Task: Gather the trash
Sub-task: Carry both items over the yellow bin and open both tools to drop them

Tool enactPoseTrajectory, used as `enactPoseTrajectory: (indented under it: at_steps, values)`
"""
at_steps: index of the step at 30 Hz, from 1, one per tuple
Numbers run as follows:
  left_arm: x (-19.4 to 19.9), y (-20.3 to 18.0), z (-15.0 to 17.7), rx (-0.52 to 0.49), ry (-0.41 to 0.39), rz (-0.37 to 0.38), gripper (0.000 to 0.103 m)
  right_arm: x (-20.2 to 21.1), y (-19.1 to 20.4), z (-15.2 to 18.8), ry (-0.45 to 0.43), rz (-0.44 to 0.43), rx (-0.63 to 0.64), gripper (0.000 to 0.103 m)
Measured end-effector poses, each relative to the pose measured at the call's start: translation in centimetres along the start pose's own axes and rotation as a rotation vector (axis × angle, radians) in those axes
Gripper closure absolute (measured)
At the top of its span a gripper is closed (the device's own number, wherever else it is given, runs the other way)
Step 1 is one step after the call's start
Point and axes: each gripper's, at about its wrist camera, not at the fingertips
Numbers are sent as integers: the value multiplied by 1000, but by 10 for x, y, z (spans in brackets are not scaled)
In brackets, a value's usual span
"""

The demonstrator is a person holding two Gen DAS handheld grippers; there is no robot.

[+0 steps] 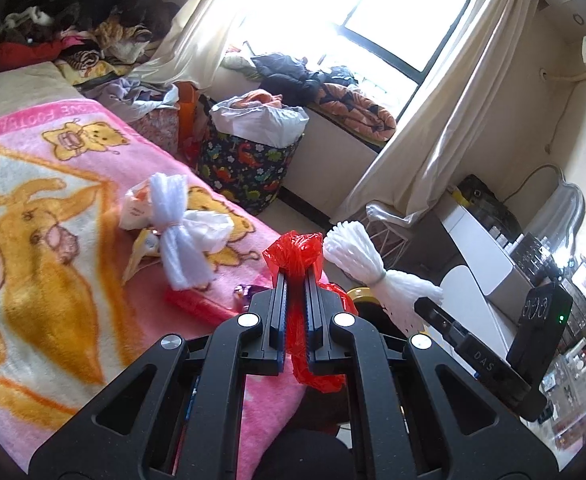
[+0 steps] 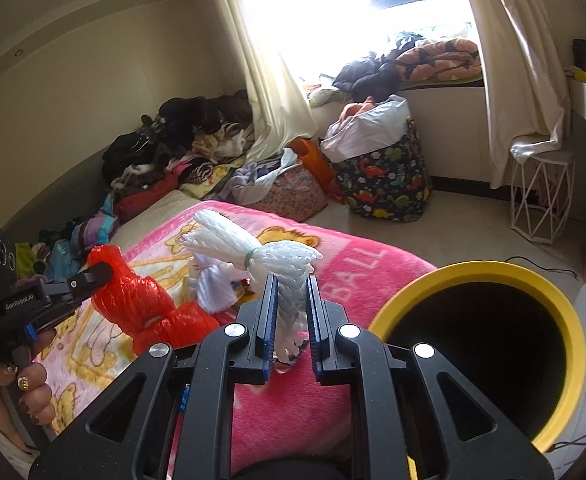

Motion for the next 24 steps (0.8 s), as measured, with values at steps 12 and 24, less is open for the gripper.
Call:
enactPoseTrajectory:
  at_steps: [12,24]
  values:
    - [-20,-51,2,-51,11,58,100,37,-37,7,-39,87,-59,89]
    - [-47,-100,15,-110,51,124,100,76,-73,22,-64,198,-126,89]
Point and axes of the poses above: each gripper's, at about its wrist camera, not at the fingertips, and x roughly against the way its jaws point, y to its left, z to its underside, and after that the axes turned 10 degrees about -z, right-handed
